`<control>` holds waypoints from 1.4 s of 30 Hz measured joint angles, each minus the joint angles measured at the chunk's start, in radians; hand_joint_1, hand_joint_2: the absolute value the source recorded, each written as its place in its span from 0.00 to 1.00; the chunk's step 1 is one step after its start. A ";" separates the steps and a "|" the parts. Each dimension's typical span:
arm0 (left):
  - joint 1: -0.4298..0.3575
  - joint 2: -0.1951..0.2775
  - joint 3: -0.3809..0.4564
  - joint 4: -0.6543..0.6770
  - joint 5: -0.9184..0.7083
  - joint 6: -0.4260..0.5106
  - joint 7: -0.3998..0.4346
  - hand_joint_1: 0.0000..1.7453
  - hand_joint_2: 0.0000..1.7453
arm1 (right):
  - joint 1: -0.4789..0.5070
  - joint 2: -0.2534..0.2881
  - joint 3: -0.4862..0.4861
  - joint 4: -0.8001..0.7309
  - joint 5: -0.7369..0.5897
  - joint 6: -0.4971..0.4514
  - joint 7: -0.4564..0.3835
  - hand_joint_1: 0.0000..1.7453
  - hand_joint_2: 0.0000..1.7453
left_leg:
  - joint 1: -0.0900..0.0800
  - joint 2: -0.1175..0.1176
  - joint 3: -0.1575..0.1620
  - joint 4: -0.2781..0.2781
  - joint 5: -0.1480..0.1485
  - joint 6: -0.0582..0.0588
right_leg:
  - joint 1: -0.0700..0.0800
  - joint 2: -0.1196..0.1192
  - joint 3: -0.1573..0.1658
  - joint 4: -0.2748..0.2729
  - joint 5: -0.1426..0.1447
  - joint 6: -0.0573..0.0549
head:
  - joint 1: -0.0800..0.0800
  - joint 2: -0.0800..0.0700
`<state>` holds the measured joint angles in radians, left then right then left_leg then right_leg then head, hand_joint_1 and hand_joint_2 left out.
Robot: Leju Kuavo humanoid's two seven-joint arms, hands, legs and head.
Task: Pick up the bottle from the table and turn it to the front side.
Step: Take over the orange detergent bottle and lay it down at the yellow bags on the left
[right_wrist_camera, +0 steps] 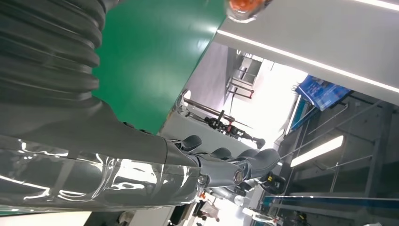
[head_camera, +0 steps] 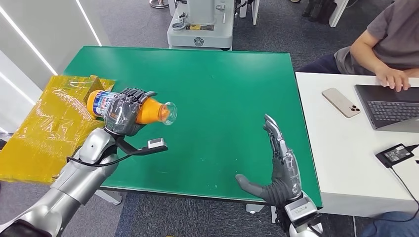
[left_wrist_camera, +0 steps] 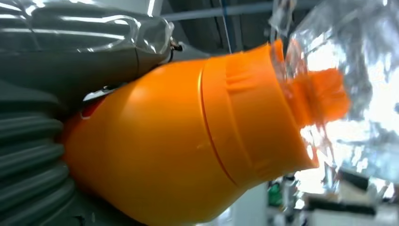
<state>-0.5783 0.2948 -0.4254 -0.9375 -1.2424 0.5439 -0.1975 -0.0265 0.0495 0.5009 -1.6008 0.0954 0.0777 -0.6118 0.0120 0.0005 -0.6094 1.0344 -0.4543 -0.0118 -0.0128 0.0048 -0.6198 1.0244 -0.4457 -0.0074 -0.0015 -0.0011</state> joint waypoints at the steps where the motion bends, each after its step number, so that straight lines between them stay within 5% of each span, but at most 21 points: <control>1: -0.003 0.001 0.000 0.025 -0.014 -0.005 0.007 1.00 1.00 | 0.004 0.001 -0.003 -0.003 0.002 0.002 0.000 0.00 1.00 | 0.000 0.000 0.000 0.000 0.000 0.000 | 0.000 0.000 0.000 0.000 0.000 0.000 | 0.000 0.000; 19: -0.040 0.026 -0.001 0.411 -0.088 -0.036 0.011 1.00 1.00 | 0.035 0.008 -0.023 -0.019 0.010 0.019 0.001 0.00 1.00 | 0.000 0.001 0.000 0.000 0.000 0.000 | 0.000 0.001 0.000 0.000 0.000 -0.001 | 0.000 0.000; 42: -0.046 0.082 0.014 0.564 -0.165 -0.006 0.096 1.00 1.00 | 0.033 0.011 -0.032 -0.018 0.010 0.033 -0.001 0.00 1.00 | 0.000 0.000 -0.001 0.000 0.000 0.000 | 0.000 0.000 -0.001 0.000 -0.001 -0.001 | 0.000 0.000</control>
<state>-0.6244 0.3763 -0.4111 -0.3732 -1.4078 0.5375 -0.1013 0.0063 0.0606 0.4692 -1.6190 0.1053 0.1105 -0.6130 0.0122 0.0006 -0.6102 1.0339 -0.4544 -0.0118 -0.0127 0.0049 -0.6204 1.0245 -0.4464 -0.0082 -0.0014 -0.0011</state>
